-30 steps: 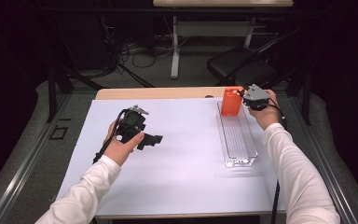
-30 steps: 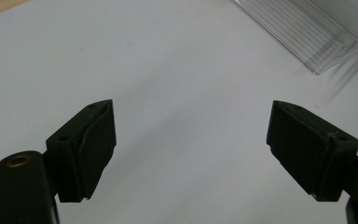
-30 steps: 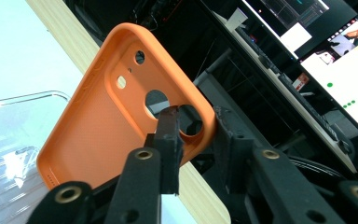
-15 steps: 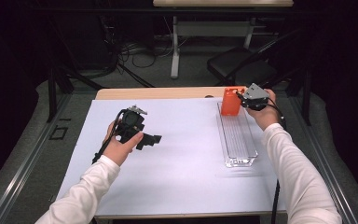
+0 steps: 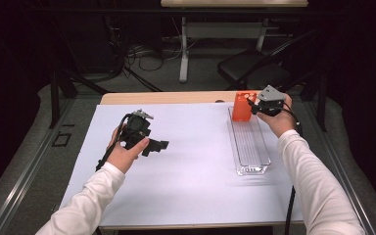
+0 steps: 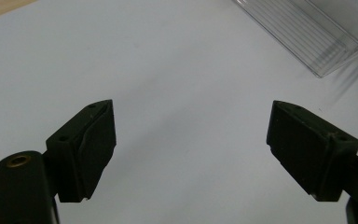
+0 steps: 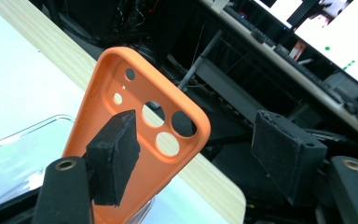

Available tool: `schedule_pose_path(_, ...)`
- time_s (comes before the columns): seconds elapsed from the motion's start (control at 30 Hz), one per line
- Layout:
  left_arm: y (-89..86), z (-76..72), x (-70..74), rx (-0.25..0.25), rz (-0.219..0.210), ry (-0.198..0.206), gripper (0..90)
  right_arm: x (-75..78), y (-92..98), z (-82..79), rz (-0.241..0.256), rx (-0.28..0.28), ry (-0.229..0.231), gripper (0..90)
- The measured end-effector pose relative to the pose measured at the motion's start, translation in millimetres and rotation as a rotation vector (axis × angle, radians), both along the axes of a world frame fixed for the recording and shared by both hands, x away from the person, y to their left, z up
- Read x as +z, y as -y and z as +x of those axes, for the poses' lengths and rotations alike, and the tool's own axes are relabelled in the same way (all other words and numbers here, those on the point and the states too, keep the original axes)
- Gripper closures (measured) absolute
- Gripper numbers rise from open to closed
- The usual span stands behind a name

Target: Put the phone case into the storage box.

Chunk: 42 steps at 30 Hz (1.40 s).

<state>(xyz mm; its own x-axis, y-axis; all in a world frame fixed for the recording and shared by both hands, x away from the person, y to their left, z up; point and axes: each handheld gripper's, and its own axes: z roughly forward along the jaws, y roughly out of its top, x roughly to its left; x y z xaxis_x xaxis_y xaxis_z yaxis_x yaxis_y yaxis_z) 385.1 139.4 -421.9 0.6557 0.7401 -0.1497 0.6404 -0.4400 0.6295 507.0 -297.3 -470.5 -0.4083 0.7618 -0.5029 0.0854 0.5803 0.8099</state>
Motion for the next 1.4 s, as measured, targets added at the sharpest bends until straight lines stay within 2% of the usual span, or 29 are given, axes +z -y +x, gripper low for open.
schedule_pose_path(0.13,0.3,-0.3,0.6,-0.001,-0.002,0.003,16.2,1.6,-1.1,-2.3,0.027,-0.030,-0.018,26.4)
schedule_pose_path(0.23,0.3,0.4,1.6,-0.004,-0.003,0.002,16.2,2.8,-2.9,-3.9,0.028,-0.041,-0.035,22.2)
schedule_pose_path(0.5,1.6,2.1,2.6,-0.011,-0.009,0.005,16.1,6.6,-6.5,-6.5,0.093,-0.035,-0.083,16.1)
schedule_pose_path(0.73,0.9,4.1,3.0,-0.011,-0.026,0.003,16.1,15.6,-4.2,-10.3,0.142,-0.061,-0.117,13.1)
schedule_pose_path(1.0,-1.2,3.7,6.3,-0.017,-0.040,0.007,16.1,25.2,-3.8,-18.3,0.194,-0.071,-0.187,10.2)
schedule_pose_path(1.1,-2.4,3.0,6.7,-0.021,-0.043,0.010,16.1,29.8,-4.7,-21.4,0.209,-0.098,-0.227,8.1)
schedule_pose_path(1.17,-3.1,2.3,7.1,-0.013,-0.044,0.013,16.1,34.1,-5.3,-24.6,0.236,-0.116,-0.255,7.2)
schedule_pose_path(1.27,-4.9,1.7,7.9,-0.012,-0.049,0.017,16.1,39.4,-6.3,-29.3,0.253,-0.132,-0.279,7.1)
schedule_pose_path(1.4,-6.7,0.7,8.3,-0.013,-0.058,0.023,16.1,45.7,-9.1,-36.4,0.282,-0.119,-0.313,7.1)
